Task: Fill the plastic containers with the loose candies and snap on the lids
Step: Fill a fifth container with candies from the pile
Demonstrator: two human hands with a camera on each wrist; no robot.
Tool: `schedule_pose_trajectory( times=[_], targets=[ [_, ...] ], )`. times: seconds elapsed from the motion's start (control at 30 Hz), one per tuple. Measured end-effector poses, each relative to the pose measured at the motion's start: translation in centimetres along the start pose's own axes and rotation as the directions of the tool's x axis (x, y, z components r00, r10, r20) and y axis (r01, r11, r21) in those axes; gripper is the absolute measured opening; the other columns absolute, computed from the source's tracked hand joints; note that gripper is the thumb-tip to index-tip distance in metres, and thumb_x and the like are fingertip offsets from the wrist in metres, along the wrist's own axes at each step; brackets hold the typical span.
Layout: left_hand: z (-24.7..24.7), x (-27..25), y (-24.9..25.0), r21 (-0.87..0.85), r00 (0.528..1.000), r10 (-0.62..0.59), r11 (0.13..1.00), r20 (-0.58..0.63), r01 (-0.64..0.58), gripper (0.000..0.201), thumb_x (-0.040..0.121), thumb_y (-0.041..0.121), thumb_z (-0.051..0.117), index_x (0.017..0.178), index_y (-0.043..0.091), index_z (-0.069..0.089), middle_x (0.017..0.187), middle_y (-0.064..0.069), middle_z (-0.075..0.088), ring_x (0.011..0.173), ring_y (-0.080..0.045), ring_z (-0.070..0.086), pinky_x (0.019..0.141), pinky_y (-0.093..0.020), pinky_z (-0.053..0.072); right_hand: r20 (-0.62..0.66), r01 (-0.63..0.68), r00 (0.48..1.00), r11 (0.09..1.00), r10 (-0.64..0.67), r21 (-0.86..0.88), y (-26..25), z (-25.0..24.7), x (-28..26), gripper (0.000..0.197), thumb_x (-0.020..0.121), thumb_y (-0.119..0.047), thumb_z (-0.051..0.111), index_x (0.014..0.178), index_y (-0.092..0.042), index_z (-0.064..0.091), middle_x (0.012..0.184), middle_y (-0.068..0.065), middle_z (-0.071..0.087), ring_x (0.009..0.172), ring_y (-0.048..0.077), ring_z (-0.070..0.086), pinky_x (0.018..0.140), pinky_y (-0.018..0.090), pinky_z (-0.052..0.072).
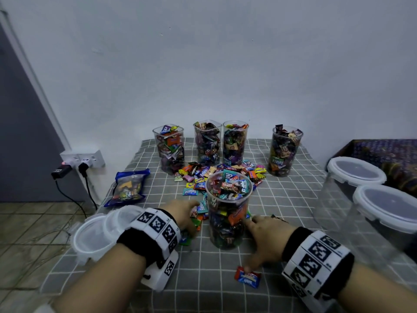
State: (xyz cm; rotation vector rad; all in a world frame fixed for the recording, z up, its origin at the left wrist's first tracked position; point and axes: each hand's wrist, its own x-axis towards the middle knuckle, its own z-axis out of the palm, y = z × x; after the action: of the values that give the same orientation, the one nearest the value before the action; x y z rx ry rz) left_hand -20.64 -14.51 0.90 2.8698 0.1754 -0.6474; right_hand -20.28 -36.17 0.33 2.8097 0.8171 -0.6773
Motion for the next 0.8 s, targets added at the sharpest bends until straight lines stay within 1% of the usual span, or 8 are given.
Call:
schedule_pose_trajectory(
  times=[0.03, 0.1, 0.2, 0.33, 0.4, 0.47, 0.67, 0.8],
  targets=[
    [0.3, 0.1, 0.1, 0.045, 0.999, -0.004, 0.999, 0.043, 0.002, 0.089, 0.075, 0.027, 0.077, 0.147, 0.031, 0.026, 0.148, -0.004, 0.038, 0.131, -0.024, 0.041, 0.102, -0.034, 0.042, -0.017, 0.001, 1.0, 1.0, -0.002, -0.011, 0.0, 0.1, 0.1, 0.102, 0.072, -0.06, 0.068, 0.149, -0.015, 0.018, 0.146, 0.006, 0.032, 0.131, 0.024, 0.036, 0.11, 0.037, 0.034],
    [0.7, 0.2, 0.4, 0.14, 0.997, -0.002, 0.99, 0.072, -0.008, 0.088, 0.076, 0.029, 0.076, 0.148, 0.03, 0.025, 0.147, -0.004, 0.039, 0.13, -0.024, 0.042, 0.102, -0.035, 0.042, -0.039, 0.005, 0.999, 1.0, -0.006, -0.025, 0.2, 0.1, 0.1, 0.093, 0.075, -0.055, 0.068, 0.147, -0.016, 0.024, 0.142, 0.007, 0.035, 0.128, 0.024, 0.038, 0.107, 0.036, 0.035],
    [0.9, 0.1, 0.7, 0.242, 0.998, 0.021, 0.97, 0.053, -0.034, 0.077, 0.078, 0.027, 0.074, 0.144, 0.027, 0.034, 0.141, -0.005, 0.044, 0.125, -0.024, 0.046, 0.098, -0.034, 0.044, -0.052, 0.016, 0.998, 0.999, -0.018, -0.043, 0.6, 0.1, 0.2, 0.074, 0.081, -0.044, 0.067, 0.143, -0.02, 0.034, 0.139, 0.005, 0.037, 0.125, 0.024, 0.04, 0.102, 0.036, 0.039],
    [1.5, 0.0, 0.8, 0.276, 0.998, 0.06, 0.96, -0.024, -0.051, 0.054, 0.082, 0.02, 0.068, 0.133, 0.025, 0.049, 0.131, -0.005, 0.053, 0.118, -0.024, 0.052, 0.095, -0.032, 0.046, -0.098, 0.041, 0.994, 0.997, -0.046, -0.06, 0.9, 0.2, 0.6, 0.052, 0.089, -0.028, 0.059, 0.138, -0.022, 0.042, 0.134, 0.007, 0.04, 0.122, 0.025, 0.044, 0.099, 0.035, 0.042],
    [1.8, -0.1, 0.8, 0.261, 0.996, 0.061, 0.965, -0.071, -0.04, 0.038, 0.088, 0.021, 0.06, 0.125, 0.024, 0.056, 0.125, -0.006, 0.058, 0.112, -0.025, 0.056, 0.092, -0.033, 0.048, -0.108, 0.043, 0.993, 0.998, -0.048, -0.048, 1.0, 0.2, 0.7, 0.043, 0.091, -0.02, 0.055, 0.134, -0.021, 0.046, 0.132, 0.007, 0.041, 0.119, 0.025, 0.046, 0.097, 0.035, 0.044],
    [1.7, -0.2, 0.9, 0.215, 0.992, 0.058, 0.976, -0.115, -0.032, 0.029, 0.091, 0.025, 0.054, 0.119, 0.022, 0.061, 0.118, -0.007, 0.062, 0.108, -0.026, 0.059, 0.088, -0.031, 0.047, -0.124, 0.046, 0.991, 0.998, -0.052, -0.049, 1.1, 0.2, 0.7, 0.037, 0.092, -0.015, 0.051, 0.13, -0.017, 0.049, 0.13, 0.008, 0.043, 0.118, 0.026, 0.048, 0.095, 0.035, 0.044],
    [1.3, -0.4, 0.6, 0.135, 0.978, 0.028, 0.991, -0.208, 0.0, 0.026, 0.091, 0.034, 0.056, 0.109, 0.019, 0.066, 0.111, -0.007, 0.066, 0.104, -0.024, 0.06, 0.088, -0.031, 0.049, -0.122, 0.036, 0.992, 0.998, -0.041, -0.043, 1.6, 0.1, 1.0, 0.03, 0.094, -0.014, 0.049, 0.123, -0.014, 0.054, 0.127, 0.009, 0.046, 0.115, 0.026, 0.051, 0.09, 0.031, 0.044],
    [0.7, -0.6, 0.1, 0.029, 0.959, 0.015, 1.0, -0.285, -0.007, 0.02, 0.091, 0.027, 0.057, 0.108, 0.023, 0.068, 0.113, -0.005, 0.065, 0.107, -0.022, 0.058, 0.087, -0.03, 0.046, -0.174, 0.002, 0.985, 0.999, 0.005, 0.04, 2.4, -0.4, 1.0, 0.027, 0.093, -0.011, 0.048, 0.117, -0.015, 0.057, 0.124, 0.007, 0.05, 0.113, 0.024, 0.052, 0.086, 0.027, 0.042]
  ],
)
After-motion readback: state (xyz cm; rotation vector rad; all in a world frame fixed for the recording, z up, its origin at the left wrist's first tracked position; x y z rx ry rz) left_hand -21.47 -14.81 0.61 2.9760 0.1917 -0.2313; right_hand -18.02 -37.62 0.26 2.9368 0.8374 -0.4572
